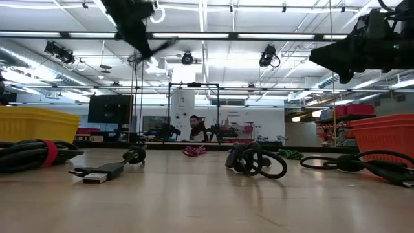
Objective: Pick & Place USB Port
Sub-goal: Put the blue USB cable into the orange bin
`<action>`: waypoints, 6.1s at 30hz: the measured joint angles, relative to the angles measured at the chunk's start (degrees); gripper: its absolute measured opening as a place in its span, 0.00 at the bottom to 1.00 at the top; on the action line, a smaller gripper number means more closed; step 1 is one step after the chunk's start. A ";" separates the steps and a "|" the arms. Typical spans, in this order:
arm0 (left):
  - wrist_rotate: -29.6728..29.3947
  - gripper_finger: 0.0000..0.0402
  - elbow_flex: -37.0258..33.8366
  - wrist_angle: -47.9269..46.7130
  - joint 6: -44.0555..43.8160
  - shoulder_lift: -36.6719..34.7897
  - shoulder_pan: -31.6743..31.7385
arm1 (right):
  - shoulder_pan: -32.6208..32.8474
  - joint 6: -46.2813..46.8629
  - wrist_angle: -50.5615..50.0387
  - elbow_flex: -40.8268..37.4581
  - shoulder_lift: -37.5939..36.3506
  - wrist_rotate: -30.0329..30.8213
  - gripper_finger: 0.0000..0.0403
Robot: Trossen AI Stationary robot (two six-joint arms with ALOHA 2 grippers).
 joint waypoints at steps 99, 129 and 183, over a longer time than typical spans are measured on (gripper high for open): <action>17.99 0.03 -31.93 80.47 3.22 2.44 -20.57 | -0.67 -6.76 26.58 60.07 79.96 -28.94 0.41; 15.59 0.32 -31.95 80.51 1.89 2.63 -20.45 | -4.27 -8.27 16.63 64.78 80.44 -29.64 0.05; 6.21 0.47 -32.04 59.68 -0.17 2.59 -18.91 | 16.59 29.11 -88.89 38.34 41.81 -10.92 0.04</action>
